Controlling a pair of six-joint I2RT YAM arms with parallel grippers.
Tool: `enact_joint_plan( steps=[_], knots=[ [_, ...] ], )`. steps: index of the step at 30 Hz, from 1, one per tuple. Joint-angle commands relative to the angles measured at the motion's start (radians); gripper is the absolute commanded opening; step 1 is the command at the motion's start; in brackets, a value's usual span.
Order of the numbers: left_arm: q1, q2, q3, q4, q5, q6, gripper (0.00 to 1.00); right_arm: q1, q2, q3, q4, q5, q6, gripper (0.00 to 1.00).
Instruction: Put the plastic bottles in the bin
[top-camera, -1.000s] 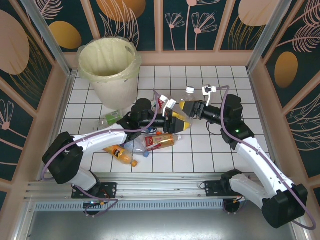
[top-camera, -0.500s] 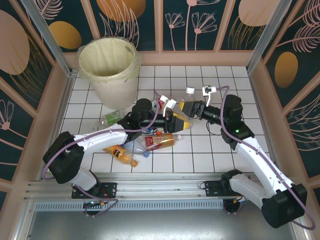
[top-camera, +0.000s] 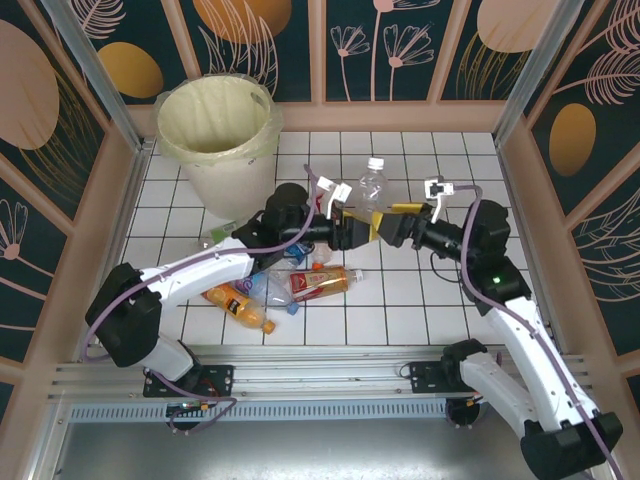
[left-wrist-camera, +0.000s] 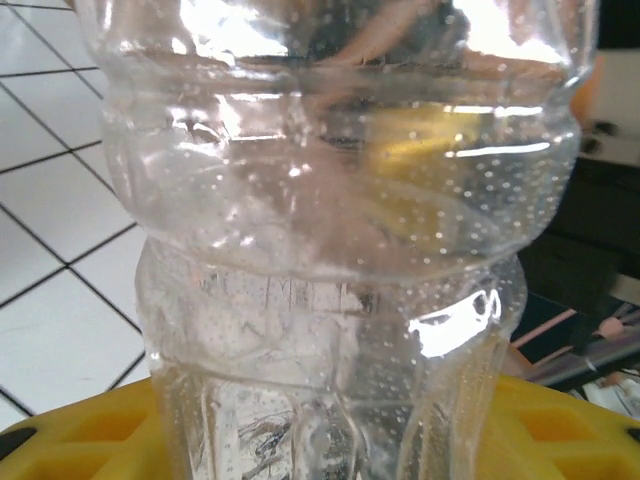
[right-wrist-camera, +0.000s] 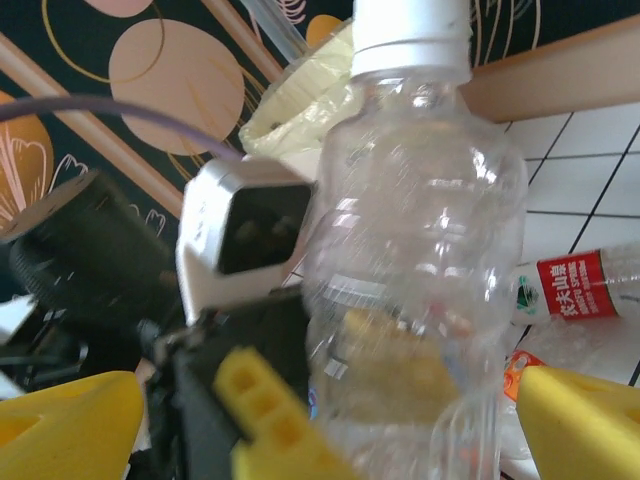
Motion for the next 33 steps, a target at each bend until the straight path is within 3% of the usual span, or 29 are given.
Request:
enact_joint_plan(
  steps=[1, 10, 20, 28, 33],
  knots=[
    [0.051, -0.044, 0.095, -0.157, -0.069, 0.070, 0.57, -0.005, -0.043, 0.026, -0.065, -0.019, -0.078, 0.97],
    [0.144, -0.020, 0.386, -0.520, -0.277, 0.244, 0.58, -0.003, -0.086, -0.005, -0.078, 0.010, -0.101, 0.97],
    [0.340, 0.092, 0.687, -0.741, -0.415, 0.316, 0.58, 0.003, -0.102, -0.039, -0.069, 0.043, -0.099, 0.97],
    [0.528, 0.125, 0.749, -0.811, -0.424, 0.324, 0.59, 0.006, -0.086, -0.047, -0.066, 0.053, -0.102, 0.97],
    [0.590, 0.144, 0.736, -0.842, -0.447, 0.340, 0.59, 0.005, -0.068, -0.050, -0.055, 0.050, -0.098, 0.97]
  ],
)
